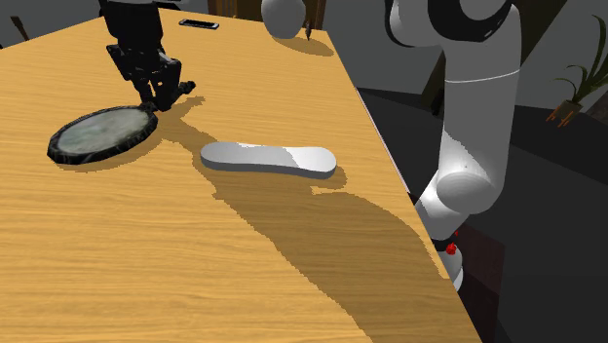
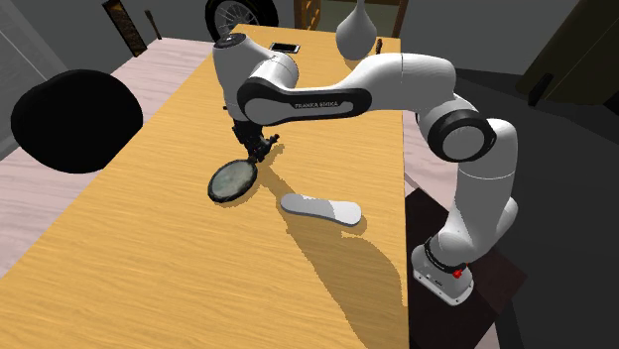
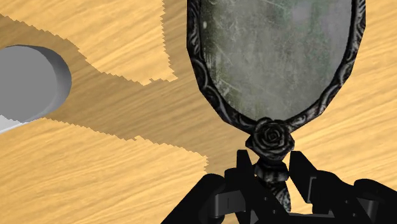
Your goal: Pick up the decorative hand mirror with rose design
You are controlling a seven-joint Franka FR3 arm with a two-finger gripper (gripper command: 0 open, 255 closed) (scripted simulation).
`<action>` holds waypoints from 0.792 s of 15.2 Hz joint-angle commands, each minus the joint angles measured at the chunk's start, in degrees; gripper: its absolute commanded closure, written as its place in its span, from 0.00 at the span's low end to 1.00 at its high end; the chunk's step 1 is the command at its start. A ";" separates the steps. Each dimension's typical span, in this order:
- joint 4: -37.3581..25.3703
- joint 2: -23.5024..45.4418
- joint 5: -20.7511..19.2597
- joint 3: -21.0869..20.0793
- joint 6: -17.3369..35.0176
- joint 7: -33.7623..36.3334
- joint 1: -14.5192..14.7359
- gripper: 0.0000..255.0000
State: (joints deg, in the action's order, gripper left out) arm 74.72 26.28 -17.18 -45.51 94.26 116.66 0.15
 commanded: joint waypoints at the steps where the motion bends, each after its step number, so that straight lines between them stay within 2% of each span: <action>1: 0.02 0.00 0.00 -0.01 0.02 0.00 0.00 1.00; 12: -13.38 2.81 -1.77 0.55 -10.34 -0.23 4.51 1.00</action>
State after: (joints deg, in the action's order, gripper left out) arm 62.68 28.73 -18.71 -45.05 84.88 116.50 4.18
